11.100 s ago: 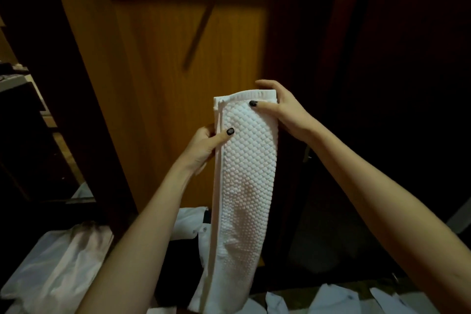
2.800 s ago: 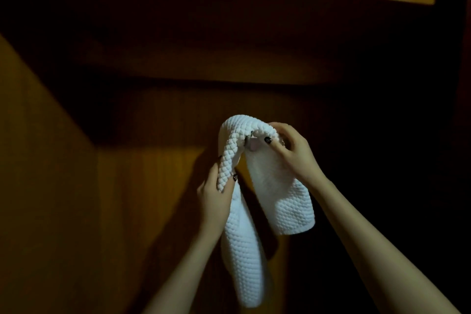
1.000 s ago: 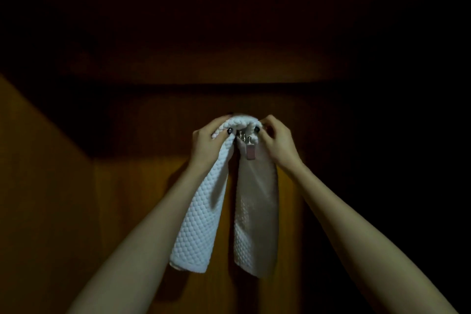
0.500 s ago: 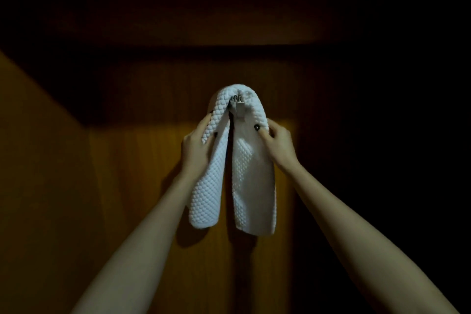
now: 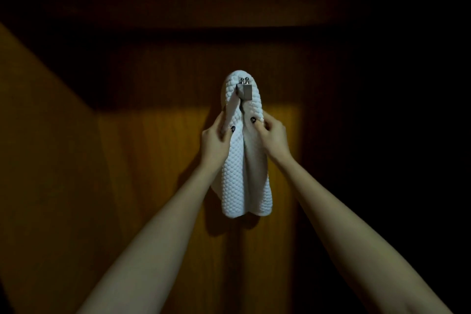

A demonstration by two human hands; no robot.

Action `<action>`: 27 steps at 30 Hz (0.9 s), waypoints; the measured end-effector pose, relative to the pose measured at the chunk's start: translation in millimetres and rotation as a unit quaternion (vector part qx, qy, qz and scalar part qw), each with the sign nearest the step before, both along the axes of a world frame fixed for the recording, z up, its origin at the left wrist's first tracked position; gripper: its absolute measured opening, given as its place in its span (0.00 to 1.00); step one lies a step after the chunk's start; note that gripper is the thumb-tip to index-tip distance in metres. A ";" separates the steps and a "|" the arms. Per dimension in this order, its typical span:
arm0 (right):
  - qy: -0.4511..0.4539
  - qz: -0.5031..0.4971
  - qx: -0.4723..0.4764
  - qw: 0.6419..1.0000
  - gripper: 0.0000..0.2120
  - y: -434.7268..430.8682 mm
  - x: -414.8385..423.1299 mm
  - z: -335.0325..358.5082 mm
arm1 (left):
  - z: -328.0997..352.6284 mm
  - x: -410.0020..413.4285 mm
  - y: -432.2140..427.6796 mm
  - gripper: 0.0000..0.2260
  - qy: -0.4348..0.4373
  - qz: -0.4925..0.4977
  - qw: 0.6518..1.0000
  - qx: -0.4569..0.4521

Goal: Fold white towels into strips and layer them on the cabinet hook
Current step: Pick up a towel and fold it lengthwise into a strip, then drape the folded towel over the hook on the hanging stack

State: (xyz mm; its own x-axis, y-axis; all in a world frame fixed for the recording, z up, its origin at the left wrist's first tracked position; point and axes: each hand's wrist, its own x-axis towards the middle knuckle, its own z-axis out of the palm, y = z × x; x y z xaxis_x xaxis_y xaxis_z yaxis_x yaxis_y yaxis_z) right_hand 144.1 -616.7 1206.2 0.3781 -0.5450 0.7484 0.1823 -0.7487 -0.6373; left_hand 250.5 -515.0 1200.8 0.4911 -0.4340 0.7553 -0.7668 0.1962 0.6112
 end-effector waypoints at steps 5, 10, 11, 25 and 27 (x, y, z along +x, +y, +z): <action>0.046 0.024 0.035 0.998 0.17 16.7 -17.6 -2.8 | -3.2 -0.1 17.2 0.25 -0.018 0.001 0.995 0.095; 0.117 -0.032 0.060 0.991 0.24 53.9 -48.8 -37.5 | -39.3 -4.6 60.6 0.26 -0.031 -0.003 0.987 0.160; 0.147 -0.047 0.058 0.986 0.26 64.9 -55.3 -49.0 | -50.0 -7.7 71.0 0.27 -0.030 -0.006 0.983 0.182; 0.553 0.022 0.099 0.827 0.27 296.8 -152.4 -356.9 | -357.0 -113.3 330.1 0.24 0.084 -0.006 0.913 0.398; 0.592 0.062 0.102 0.797 0.27 336.3 -154.7 -396.8 | -399.2 -132.6 380.1 0.24 0.129 0.016 0.898 0.421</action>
